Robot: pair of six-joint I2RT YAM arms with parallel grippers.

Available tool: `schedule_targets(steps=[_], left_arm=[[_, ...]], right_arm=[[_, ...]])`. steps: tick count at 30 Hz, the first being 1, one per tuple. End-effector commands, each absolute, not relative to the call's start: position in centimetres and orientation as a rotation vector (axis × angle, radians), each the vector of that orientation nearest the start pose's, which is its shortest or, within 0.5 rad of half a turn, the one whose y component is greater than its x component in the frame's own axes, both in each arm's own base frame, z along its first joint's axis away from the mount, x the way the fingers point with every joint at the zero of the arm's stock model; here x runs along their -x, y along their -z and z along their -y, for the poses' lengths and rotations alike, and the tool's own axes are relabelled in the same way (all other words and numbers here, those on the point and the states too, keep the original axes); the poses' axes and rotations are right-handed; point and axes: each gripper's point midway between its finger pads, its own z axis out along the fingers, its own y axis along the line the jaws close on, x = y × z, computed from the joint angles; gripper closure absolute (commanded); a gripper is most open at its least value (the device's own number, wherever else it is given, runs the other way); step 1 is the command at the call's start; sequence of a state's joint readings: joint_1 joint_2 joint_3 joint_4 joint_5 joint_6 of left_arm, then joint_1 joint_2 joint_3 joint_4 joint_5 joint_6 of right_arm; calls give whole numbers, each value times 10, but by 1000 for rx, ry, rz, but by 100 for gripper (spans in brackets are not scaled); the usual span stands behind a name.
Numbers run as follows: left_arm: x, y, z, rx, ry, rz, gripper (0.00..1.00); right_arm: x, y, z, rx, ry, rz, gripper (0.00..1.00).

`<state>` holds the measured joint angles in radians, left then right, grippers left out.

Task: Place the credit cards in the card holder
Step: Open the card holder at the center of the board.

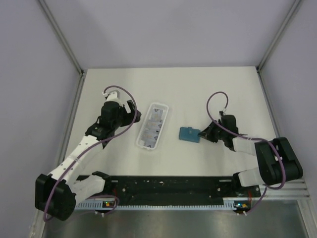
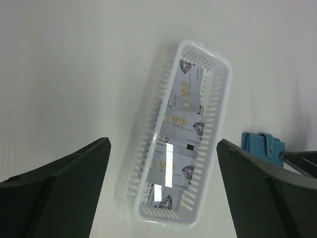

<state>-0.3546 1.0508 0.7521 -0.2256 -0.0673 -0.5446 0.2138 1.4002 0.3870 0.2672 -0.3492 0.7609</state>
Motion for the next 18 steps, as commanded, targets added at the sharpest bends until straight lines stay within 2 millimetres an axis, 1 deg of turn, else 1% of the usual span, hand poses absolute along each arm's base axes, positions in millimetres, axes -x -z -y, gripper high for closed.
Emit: schedule_targets(steps=[1, 3, 4, 5, 6, 8, 9, 10, 12, 14, 15, 18], left_arm=[[-320, -198, 136, 200, 532, -2037, 1], [-318, -207, 140, 184, 567, -2019, 1], [-314, -213, 149, 146, 620, -2013, 1], [-310, -224, 156, 114, 665, -1993, 1], [-305, -238, 166, 66, 725, -1956, 1], [-291, -269, 182, 11, 834, -1857, 1], [-283, -278, 188, -3, 879, -1816, 1], [-276, -290, 191, -6, 922, -1765, 1], [-266, -305, 195, -1, 982, -1698, 1], [-258, -311, 199, -9, 1029, -1676, 1], [-256, -311, 202, -11, 1047, -1679, 1], [-246, -319, 215, -21, 1155, -1658, 1]], right_arm=[[-261, -14, -152, -465, -883, -2435, 100], [-262, -32, -156, -484, -949, -2366, 100], [-263, -45, -159, -494, -990, -2318, 100], [-266, -64, -162, -503, -1042, -2247, 100], [-266, -77, -164, -518, -1078, -2197, 100], [-269, -109, -164, -569, -1140, -2077, 100], [-269, -121, -162, -595, -1150, -2030, 100], [-269, -135, -159, -623, -1164, -1979, 100], [-268, -160, -153, -662, -1181, -1886, 100], [-266, -183, -147, -696, -1204, -1802, 100], [-263, -194, -145, -713, -1220, -1763, 100], [-257, -216, -137, -783, -1285, -1650, 100]])
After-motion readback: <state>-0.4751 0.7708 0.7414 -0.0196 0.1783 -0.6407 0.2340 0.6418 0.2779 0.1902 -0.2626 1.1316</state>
